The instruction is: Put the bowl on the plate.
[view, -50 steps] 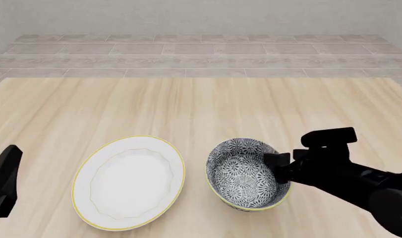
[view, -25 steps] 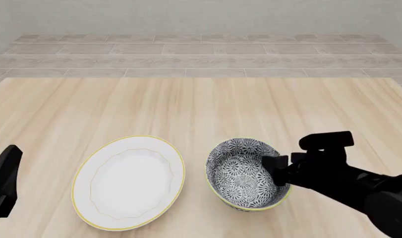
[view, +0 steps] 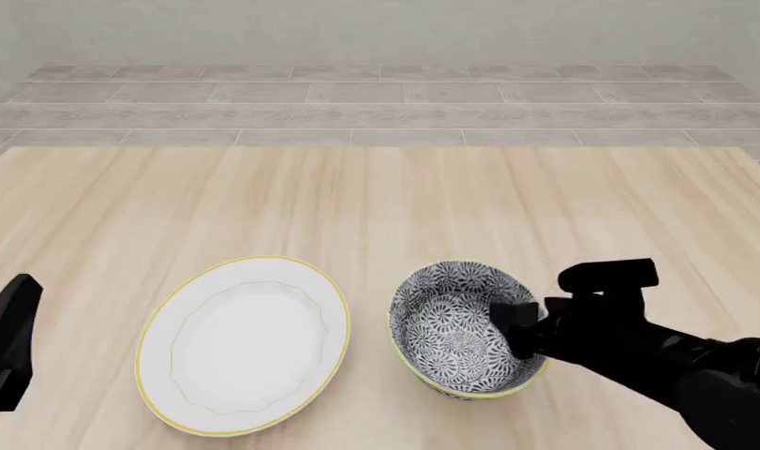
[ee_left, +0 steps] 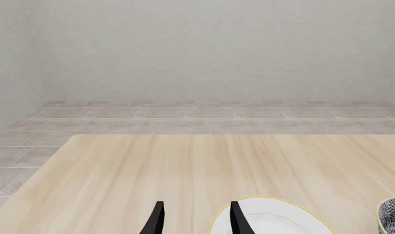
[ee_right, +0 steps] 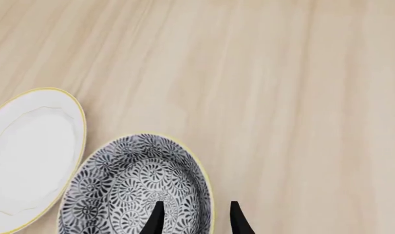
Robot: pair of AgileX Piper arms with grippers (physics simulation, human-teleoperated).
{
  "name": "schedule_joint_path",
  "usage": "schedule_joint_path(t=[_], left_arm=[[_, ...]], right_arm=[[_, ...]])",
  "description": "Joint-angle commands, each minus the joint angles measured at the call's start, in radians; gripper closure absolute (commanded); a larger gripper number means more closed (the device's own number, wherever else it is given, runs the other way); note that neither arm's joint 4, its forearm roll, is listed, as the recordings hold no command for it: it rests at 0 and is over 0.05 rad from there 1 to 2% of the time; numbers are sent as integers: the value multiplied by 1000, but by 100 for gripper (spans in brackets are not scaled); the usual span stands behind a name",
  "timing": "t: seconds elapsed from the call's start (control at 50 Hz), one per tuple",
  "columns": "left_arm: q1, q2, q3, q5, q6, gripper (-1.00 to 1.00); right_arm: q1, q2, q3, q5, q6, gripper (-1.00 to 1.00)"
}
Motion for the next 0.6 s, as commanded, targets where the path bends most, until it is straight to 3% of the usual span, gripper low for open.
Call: schedule_joint_path(t=[0.02,0.22,0.6], left_arm=[[0,0,0,0,0,-100],[0,0,0,0,0,-100],[0,0,0,0,0,-100]], right_arm=[[3,47,11,-56,1,-100],[1,80,21,-96,7,-100],[7,59,17,-74,12,-100]])
